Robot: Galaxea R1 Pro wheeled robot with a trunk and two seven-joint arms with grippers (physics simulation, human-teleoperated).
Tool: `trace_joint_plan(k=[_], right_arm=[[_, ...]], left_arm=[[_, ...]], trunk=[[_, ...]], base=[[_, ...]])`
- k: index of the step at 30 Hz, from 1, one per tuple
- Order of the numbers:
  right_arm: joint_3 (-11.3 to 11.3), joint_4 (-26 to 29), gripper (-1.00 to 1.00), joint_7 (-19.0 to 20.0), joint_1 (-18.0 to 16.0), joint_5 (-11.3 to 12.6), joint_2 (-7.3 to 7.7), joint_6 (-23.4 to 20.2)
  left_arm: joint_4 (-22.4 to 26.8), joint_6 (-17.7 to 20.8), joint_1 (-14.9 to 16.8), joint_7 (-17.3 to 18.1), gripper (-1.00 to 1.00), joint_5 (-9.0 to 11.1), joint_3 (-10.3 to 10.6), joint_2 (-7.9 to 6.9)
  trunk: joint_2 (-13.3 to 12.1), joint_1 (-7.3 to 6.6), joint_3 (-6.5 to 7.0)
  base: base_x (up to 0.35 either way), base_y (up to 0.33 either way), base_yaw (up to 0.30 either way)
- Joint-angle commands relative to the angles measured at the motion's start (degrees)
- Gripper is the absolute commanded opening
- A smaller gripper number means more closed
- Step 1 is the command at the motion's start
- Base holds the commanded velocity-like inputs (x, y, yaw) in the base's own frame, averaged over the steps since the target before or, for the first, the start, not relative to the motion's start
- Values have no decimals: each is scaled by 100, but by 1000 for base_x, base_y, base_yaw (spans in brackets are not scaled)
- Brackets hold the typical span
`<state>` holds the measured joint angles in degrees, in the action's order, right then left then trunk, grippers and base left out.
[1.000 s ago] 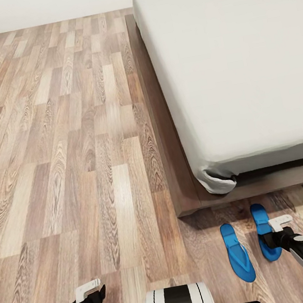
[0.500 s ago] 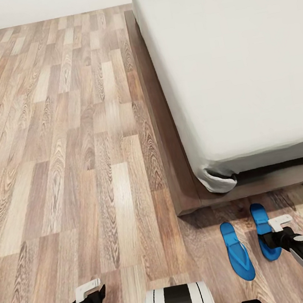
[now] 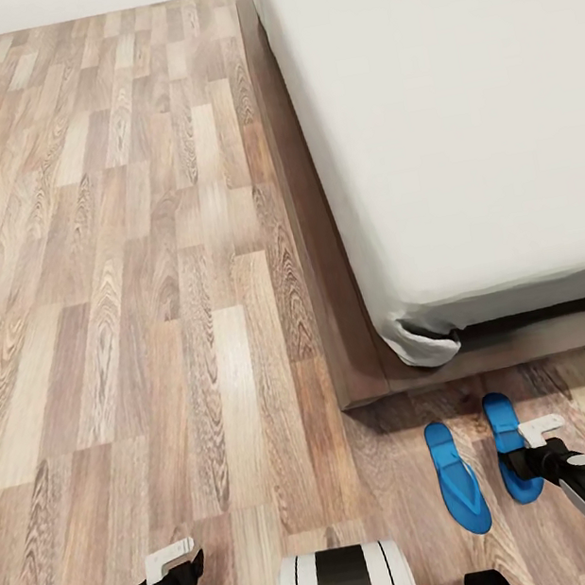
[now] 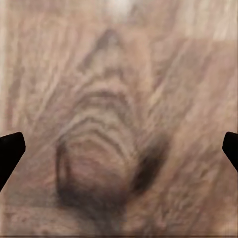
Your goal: In the bedroom, move the book from the bed onto either nightstand, and place the two sandals side by side next to the bed.
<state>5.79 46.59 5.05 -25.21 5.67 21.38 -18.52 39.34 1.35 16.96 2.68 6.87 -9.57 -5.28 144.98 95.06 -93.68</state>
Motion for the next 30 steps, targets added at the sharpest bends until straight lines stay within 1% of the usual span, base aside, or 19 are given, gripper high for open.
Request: trace_joint_plan(k=[1,13,22,30], right_arm=[[18,8,-100,-12,-2,57,7,-28],[18,8,-100,-12,-2,57,7,-27],[18,8,-100,-12,-2,57,7,-27],[18,8,-100,-12,-2,57,7,-29]], left_arm=[[3,14,1,29,100,60,-11,1],[3,14,1,29,100,60,-10,1],[67,23,1,31,100,61,-11,1],[73,19,1,31,100,60,-10,1]], trunk=[[3,1,-26],[19,32,-292],[19,32,-292],[19,32,-292]], base=[[0,0,0],[0,0,0],[0,2,0],[0,95,0]])
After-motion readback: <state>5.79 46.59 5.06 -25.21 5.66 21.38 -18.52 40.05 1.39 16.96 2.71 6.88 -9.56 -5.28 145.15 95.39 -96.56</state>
